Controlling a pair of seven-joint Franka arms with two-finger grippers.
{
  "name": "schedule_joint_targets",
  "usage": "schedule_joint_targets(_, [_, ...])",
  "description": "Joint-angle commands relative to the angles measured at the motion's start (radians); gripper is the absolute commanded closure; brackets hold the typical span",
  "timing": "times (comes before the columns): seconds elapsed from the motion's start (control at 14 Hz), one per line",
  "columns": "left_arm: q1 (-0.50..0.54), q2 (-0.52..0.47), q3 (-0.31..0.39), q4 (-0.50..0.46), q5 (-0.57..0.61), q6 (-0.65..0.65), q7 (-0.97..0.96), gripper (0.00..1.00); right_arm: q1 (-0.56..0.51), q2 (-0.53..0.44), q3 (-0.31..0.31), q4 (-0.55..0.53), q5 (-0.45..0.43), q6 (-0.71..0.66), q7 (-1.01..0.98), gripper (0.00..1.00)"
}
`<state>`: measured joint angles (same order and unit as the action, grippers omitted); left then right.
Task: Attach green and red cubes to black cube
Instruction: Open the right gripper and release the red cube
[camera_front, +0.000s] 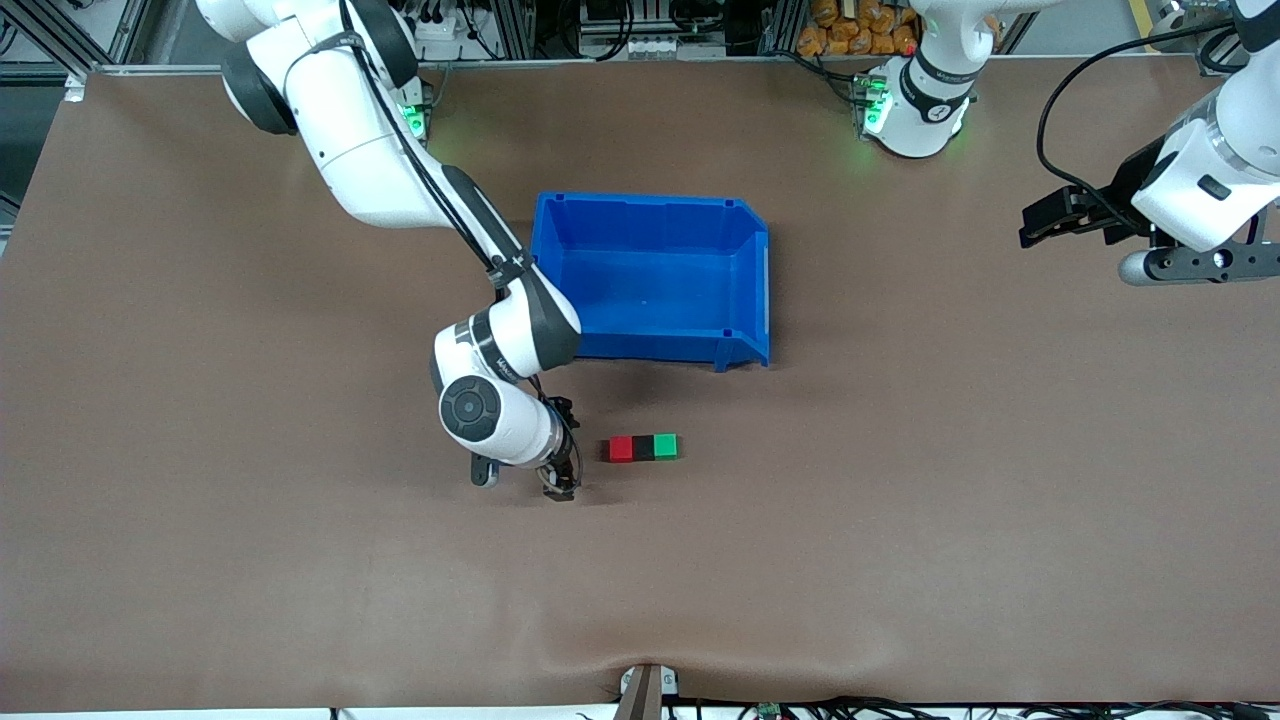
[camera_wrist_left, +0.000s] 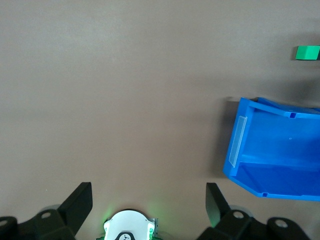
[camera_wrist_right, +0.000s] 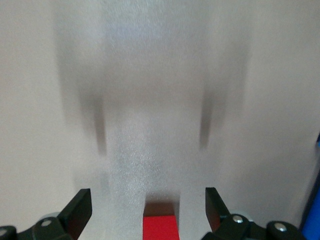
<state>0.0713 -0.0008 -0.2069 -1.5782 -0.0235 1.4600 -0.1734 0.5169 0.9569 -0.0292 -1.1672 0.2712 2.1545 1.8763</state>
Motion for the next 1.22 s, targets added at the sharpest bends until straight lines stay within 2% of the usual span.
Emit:
schedule_joint_targets(0.0, [0.005, -0.001, -0.006, 0.012, -0.001, -0.018, 0.003, 0.00, -0.021, -0.032, 0.011, -0.009, -0.015, -0.031, -0.032, 0.00])
schedule_joint_targets(0.79, [-0.002, 0.016, -0.006, 0.015, 0.000, -0.012, 0.005, 0.00, -0.051, -0.055, 0.006, -0.009, -0.017, -0.096, -0.181, 0.00])
schedule_joint_targets(1.15, [0.004, 0.016, -0.006, 0.014, 0.000, -0.009, 0.005, 0.00, -0.058, -0.075, 0.006, -0.009, -0.058, -0.113, -0.264, 0.00])
